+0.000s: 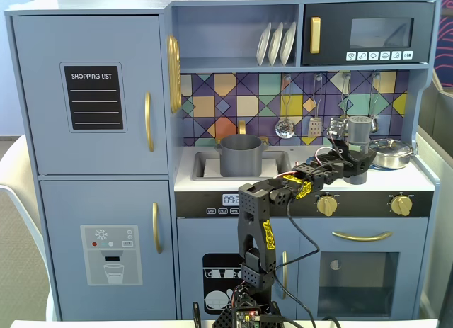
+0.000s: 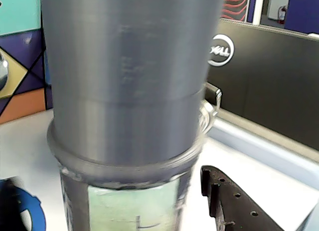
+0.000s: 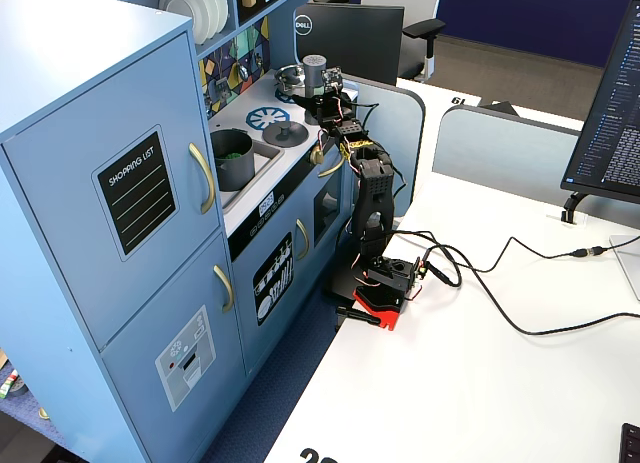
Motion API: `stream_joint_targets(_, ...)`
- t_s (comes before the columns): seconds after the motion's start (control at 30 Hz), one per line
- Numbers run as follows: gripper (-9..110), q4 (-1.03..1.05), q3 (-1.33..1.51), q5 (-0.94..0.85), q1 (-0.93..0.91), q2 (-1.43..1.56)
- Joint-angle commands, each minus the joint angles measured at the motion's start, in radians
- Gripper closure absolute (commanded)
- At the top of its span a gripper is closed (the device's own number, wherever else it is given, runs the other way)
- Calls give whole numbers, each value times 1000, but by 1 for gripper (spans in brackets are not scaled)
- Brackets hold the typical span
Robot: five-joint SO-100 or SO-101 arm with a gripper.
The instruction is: Put salt in the gray recipient
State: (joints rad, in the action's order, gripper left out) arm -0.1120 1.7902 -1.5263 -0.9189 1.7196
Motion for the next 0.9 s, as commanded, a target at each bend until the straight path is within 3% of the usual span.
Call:
stream_joint_targets(0.0,39,15,18,26,-26,170)
stream_joint_targets(0.23,37,316,210,-2,-57,560)
stream_joint_targets(0.37,42,701,354,-54,-15,864)
stream_joint_targets(0.47,46,1046,439,-81,101,1072)
stream_joint_targets(0.6,51,1355,554,-14,382,1252)
stream_joint_targets(0.73,62,1491,703,-35,644,1284)
stream_joint_targets(0.87,68,1378,920,-91,753,1285)
